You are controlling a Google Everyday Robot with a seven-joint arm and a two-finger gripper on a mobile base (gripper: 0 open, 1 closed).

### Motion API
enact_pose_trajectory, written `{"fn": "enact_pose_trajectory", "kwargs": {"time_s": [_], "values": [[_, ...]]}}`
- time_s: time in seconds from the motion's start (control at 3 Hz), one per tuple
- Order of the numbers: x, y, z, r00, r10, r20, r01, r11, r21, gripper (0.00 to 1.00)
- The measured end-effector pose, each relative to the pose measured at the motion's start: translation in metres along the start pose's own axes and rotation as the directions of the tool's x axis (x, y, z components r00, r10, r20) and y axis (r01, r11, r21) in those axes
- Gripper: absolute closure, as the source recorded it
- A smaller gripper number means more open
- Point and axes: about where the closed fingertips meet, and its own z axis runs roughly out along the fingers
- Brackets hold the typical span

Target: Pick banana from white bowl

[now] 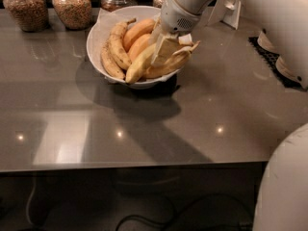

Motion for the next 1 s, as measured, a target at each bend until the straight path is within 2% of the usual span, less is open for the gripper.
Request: {"fn": "enact_pose_trajectory", "kwargs": {"time_s": [0.33, 0.67, 1.0], "values": [[-0.002, 0.000, 0.000, 1.000, -0.006, 0.001, 0.006, 1.0000, -0.003, 0.70], [-0.012, 0.002, -0.009, 0.999, -0.032, 0.004, 0.032, 0.9995, -0.002, 0.94], [-0.026, 0.004, -0.030, 0.997, -0.071, 0.001, 0.071, 0.9974, 0.014, 1.00]]}}
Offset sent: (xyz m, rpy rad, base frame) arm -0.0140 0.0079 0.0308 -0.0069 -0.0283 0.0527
